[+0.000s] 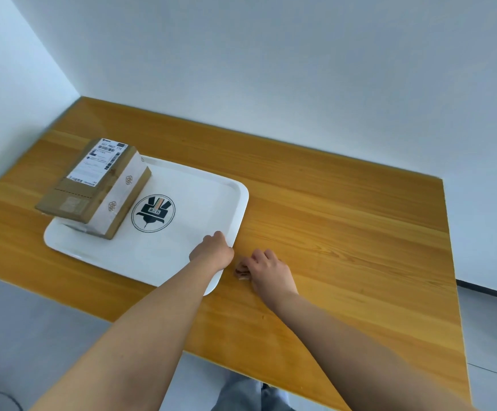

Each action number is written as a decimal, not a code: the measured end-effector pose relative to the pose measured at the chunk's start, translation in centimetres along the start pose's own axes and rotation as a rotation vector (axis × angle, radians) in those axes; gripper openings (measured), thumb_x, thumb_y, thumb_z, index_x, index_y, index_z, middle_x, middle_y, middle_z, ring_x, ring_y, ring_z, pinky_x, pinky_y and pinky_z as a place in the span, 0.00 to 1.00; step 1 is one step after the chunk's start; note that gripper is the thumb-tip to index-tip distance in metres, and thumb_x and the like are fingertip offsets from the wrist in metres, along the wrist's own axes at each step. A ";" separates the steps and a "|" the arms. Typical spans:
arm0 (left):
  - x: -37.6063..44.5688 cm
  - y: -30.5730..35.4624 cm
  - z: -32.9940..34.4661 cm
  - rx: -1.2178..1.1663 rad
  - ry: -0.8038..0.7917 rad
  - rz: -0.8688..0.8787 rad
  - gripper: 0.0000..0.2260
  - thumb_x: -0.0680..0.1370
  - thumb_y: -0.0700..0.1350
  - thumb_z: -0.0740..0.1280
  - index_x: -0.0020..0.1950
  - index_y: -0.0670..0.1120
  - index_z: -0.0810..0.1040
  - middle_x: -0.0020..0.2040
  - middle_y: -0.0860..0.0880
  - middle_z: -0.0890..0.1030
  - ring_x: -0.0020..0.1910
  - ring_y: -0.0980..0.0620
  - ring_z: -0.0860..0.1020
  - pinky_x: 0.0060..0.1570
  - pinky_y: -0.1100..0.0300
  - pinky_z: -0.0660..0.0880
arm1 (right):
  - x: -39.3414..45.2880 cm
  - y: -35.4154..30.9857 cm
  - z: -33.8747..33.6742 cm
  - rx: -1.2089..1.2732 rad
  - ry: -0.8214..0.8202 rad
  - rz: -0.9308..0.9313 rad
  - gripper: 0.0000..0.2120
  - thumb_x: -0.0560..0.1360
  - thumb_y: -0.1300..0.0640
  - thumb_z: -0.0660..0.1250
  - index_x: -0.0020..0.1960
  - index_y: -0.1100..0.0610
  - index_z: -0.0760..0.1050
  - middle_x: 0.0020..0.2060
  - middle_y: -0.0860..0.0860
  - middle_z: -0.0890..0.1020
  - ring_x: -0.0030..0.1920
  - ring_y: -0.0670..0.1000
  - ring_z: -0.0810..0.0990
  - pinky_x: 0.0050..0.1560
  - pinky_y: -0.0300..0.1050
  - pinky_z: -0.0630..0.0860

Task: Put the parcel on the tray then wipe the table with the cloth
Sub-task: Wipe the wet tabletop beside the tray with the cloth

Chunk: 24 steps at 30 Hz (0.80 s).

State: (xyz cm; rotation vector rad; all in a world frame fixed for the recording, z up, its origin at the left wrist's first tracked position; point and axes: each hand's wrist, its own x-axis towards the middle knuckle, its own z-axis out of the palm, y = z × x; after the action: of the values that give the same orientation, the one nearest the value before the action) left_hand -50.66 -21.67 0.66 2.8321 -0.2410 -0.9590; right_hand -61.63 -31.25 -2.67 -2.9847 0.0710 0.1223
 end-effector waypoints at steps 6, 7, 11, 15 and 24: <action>-2.1 -0.8 0.9 -0.017 0.006 -0.037 0.19 0.79 0.49 0.56 0.69 0.45 0.65 0.66 0.45 0.71 0.62 0.44 0.74 0.54 0.54 0.72 | -2.6 -2.5 1.4 0.014 -0.100 -0.263 0.21 0.61 0.60 0.78 0.51 0.48 0.80 0.42 0.48 0.80 0.38 0.52 0.76 0.31 0.43 0.76; -2.3 -0.9 0.9 -0.010 0.005 -0.036 0.19 0.80 0.49 0.56 0.69 0.45 0.65 0.66 0.45 0.71 0.62 0.44 0.74 0.53 0.54 0.71 | -3.1 -2.4 1.4 0.028 -0.125 -0.322 0.20 0.66 0.61 0.76 0.55 0.49 0.78 0.46 0.50 0.80 0.41 0.54 0.76 0.35 0.47 0.77; -2.6 -0.8 0.6 0.027 -0.032 -0.027 0.20 0.79 0.49 0.56 0.70 0.45 0.63 0.67 0.44 0.70 0.63 0.43 0.73 0.53 0.54 0.72 | -3.8 -1.0 0.1 -0.037 -0.192 -0.472 0.19 0.74 0.61 0.68 0.63 0.47 0.73 0.56 0.53 0.76 0.52 0.57 0.73 0.47 0.53 0.74; -2.1 -0.3 -0.4 0.101 -0.081 0.001 0.20 0.79 0.49 0.56 0.70 0.44 0.63 0.66 0.43 0.69 0.63 0.43 0.72 0.57 0.53 0.72 | -3.8 0.4 -0.8 -0.070 -0.226 -0.441 0.19 0.73 0.64 0.67 0.60 0.47 0.73 0.59 0.54 0.74 0.57 0.58 0.71 0.51 0.56 0.70; -1.5 0.7 -0.7 0.165 -0.062 0.100 0.21 0.80 0.50 0.56 0.72 0.47 0.62 0.67 0.44 0.66 0.66 0.44 0.70 0.59 0.54 0.71 | -2.6 -2.5 -0.6 -0.030 -0.110 -0.224 0.21 0.68 0.62 0.73 0.58 0.46 0.75 0.53 0.52 0.78 0.49 0.56 0.75 0.40 0.49 0.73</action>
State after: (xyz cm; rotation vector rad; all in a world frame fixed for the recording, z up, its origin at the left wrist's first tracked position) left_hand -51.47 -22.02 2.24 2.9062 -0.4859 -1.0524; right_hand -64.03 -28.76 -1.44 -2.9830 -0.2795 0.2615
